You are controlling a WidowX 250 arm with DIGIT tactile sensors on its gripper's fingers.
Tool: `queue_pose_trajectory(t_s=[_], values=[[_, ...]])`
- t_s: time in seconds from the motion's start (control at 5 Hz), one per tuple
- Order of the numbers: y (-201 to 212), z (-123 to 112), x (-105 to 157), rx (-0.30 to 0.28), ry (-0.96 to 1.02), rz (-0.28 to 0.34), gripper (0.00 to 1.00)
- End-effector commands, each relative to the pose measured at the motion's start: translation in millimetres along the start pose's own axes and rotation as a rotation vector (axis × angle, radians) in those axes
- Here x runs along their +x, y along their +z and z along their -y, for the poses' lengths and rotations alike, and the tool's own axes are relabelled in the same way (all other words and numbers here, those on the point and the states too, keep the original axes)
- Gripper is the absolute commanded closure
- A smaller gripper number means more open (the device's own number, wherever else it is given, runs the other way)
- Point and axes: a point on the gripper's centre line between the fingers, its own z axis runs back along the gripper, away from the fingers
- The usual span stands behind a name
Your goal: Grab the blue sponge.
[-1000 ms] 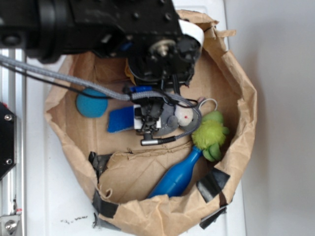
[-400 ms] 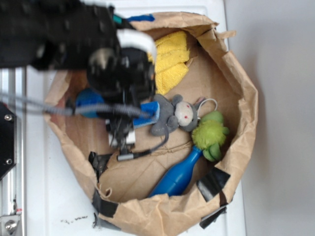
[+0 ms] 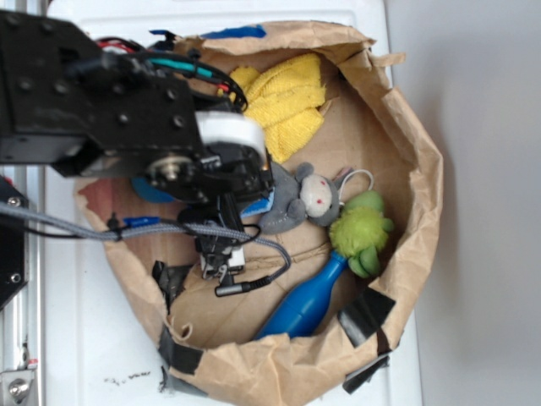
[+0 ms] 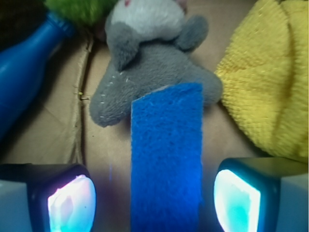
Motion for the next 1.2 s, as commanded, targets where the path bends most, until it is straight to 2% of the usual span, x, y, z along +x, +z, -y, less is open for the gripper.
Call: queue_pose_trajectory(t_s=[0.0, 0.2, 0.4, 0.6, 1.0], values=[[-4, -6, 6, 0.022, -0.037, 0.049, 0.0], [2, -8, 0, 0.005, -0.054, 0.073, 1.0], [4, -7, 0, 0.008, -0.051, 0.079, 1.0], [1, -7, 3, 0.043, -0.038, 0.088, 1.0], [18, -9, 0, 0.022, -0.032, 0.08, 1.0]])
